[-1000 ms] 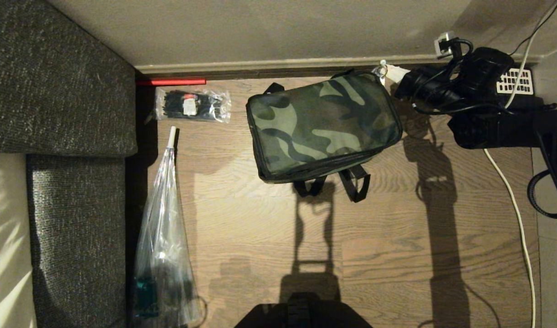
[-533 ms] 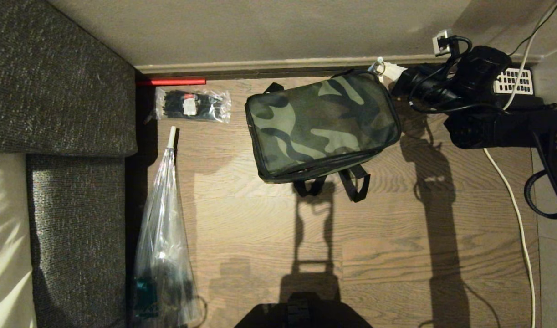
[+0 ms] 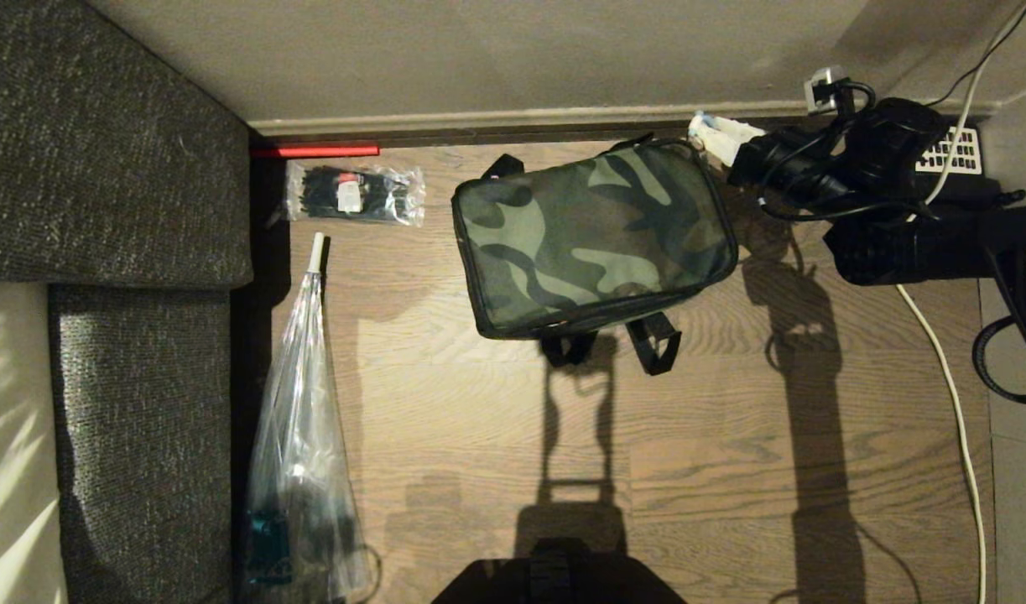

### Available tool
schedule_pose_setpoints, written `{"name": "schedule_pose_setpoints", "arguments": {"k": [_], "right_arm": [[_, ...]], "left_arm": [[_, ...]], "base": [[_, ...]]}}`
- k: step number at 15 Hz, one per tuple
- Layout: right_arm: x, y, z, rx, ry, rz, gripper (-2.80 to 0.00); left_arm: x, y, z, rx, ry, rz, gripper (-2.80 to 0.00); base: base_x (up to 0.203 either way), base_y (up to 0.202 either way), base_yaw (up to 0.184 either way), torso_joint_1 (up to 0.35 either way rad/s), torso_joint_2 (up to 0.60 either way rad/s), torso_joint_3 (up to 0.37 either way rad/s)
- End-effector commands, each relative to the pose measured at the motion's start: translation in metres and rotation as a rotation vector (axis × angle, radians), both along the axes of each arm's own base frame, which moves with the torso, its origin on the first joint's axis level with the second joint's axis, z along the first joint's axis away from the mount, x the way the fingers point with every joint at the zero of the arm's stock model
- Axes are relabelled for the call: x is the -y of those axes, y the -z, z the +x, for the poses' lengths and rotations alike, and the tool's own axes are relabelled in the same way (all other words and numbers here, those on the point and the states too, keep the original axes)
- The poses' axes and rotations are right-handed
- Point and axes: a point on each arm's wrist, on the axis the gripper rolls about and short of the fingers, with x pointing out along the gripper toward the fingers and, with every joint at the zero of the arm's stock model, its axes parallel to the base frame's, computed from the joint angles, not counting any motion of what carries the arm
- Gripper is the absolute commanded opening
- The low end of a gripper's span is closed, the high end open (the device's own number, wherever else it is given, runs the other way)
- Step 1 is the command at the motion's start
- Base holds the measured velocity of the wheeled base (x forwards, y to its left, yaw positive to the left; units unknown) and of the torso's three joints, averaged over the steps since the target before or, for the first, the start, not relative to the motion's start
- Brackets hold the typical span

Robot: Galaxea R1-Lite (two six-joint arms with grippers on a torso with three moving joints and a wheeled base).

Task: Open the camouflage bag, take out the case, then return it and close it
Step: Open the top of the storage box

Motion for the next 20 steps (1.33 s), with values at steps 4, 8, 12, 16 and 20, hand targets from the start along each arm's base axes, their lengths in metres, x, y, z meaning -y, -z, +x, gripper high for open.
{"name": "schedule_pose_setpoints", "arguments": {"k": [4, 8, 12, 16, 20], "right_arm": [[0.017, 0.043, -0.009, -0.137, 0.058, -0.059, 0.00], [0.026, 0.076, -0.010, -0.197, 0.183, -0.122, 0.00], [0.028, 0.083, -0.011, -0.213, 0.190, -0.132, 0.00], [0.009, 0.105, -0.010, -0.278, 0.140, -0.138, 0.00], [-0.010, 0.118, -0.011, -0.326, 0.091, -0.111, 0.00]], "left_arm": [[0.000, 0.000, 0.000, -0.001, -0.001, 0.000, -2.80], [0.000, 0.000, 0.000, 0.000, -0.001, 0.000, -2.80], [0.000, 0.000, 0.000, 0.000, -0.001, 0.000, -2.80], [0.000, 0.000, 0.000, -0.001, 0.000, 0.000, -2.80], [0.000, 0.000, 0.000, -0.001, 0.000, 0.000, -2.80]], "base": [[0.000, 0.000, 0.000, 0.000, 0.00, 0.000], [0.000, 0.000, 0.000, 0.000, 0.00, 0.000], [0.000, 0.000, 0.000, 0.000, 0.00, 0.000], [0.000, 0.000, 0.000, 0.000, 0.00, 0.000], [0.000, 0.000, 0.000, 0.000, 0.00, 0.000]]}}
